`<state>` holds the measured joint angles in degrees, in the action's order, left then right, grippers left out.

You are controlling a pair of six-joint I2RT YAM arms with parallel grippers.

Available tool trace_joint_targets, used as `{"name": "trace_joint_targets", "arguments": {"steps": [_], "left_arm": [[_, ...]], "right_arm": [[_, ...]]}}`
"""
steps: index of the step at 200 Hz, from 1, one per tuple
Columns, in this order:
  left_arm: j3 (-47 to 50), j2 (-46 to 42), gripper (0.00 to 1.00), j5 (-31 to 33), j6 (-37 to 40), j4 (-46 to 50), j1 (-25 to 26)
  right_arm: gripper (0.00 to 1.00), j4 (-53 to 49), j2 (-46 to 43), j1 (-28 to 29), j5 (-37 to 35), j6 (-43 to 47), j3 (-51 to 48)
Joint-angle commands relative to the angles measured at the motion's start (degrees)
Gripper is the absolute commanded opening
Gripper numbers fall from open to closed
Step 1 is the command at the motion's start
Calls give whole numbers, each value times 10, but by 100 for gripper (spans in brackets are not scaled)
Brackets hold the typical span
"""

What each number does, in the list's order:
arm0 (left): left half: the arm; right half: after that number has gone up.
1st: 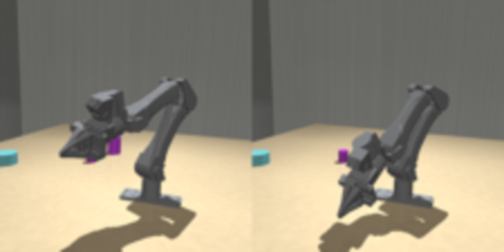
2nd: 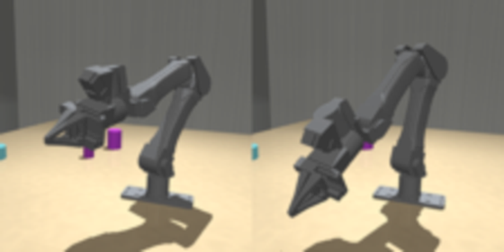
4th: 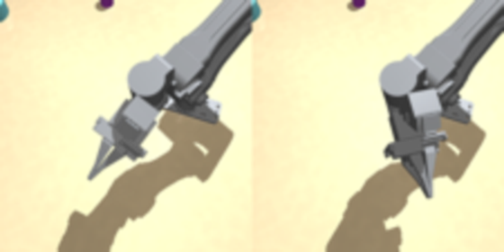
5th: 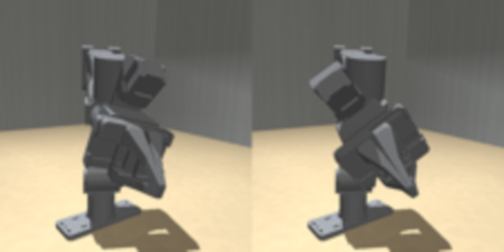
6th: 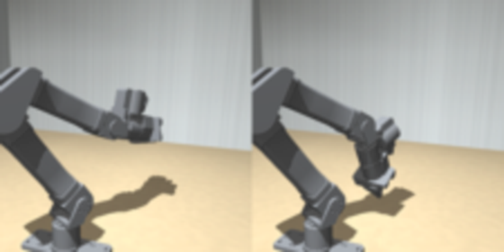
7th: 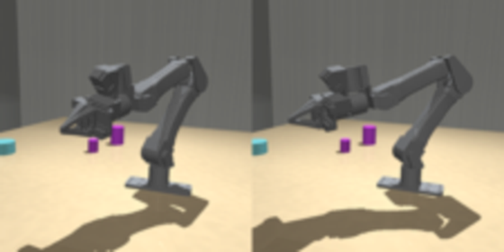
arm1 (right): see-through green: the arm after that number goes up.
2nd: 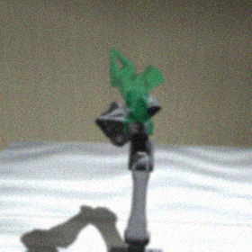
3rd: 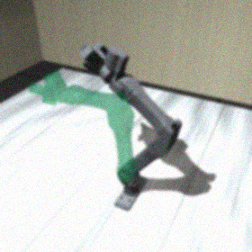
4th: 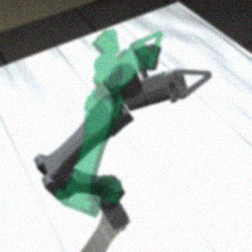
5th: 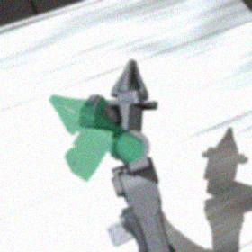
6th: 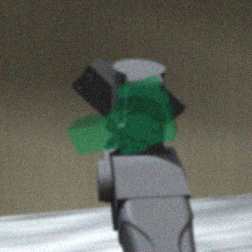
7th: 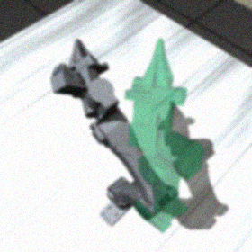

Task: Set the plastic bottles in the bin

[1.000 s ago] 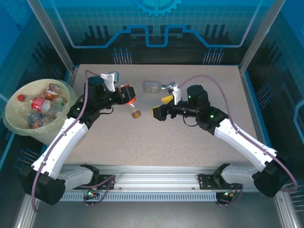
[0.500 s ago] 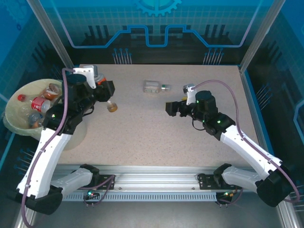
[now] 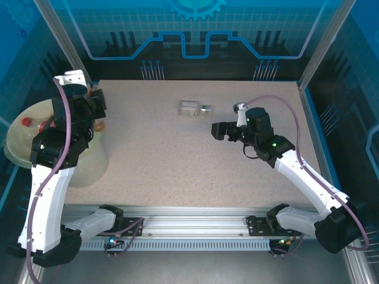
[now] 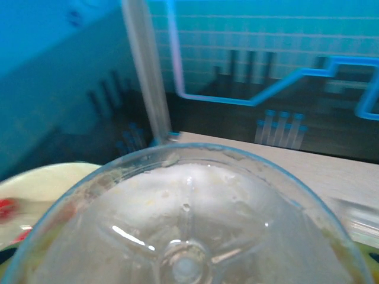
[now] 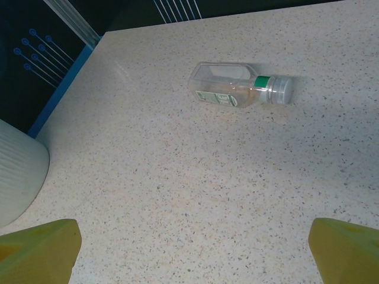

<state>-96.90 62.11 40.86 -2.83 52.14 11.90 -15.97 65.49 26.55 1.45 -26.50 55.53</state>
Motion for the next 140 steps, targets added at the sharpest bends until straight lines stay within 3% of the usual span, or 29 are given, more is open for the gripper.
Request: {"name": "trace_joint_targets", "arguments": {"steps": [1,20,63,86,113,140], "left_arm": [[-17,30,53,117,55,11,-42],[-28,53,53,113,55,10,-113],[-48,86,55,25,-6,37,-273],[-69,101,56,-67,-52,80,-355],[-59,116,57,-129,-88,101,-454],[-52,142,62,-146,-102,120,-517]], "right_arm": [[100,-15,3,-8,-10,9,17],[100,-22,10,-7,-17,11,26],[100,-54,33,-7,-19,20,60],[100,-74,48,-7,-19,26,82],[100,-97,65,-8,-19,31,112],[100,-103,77,-7,-14,25,129]]}}
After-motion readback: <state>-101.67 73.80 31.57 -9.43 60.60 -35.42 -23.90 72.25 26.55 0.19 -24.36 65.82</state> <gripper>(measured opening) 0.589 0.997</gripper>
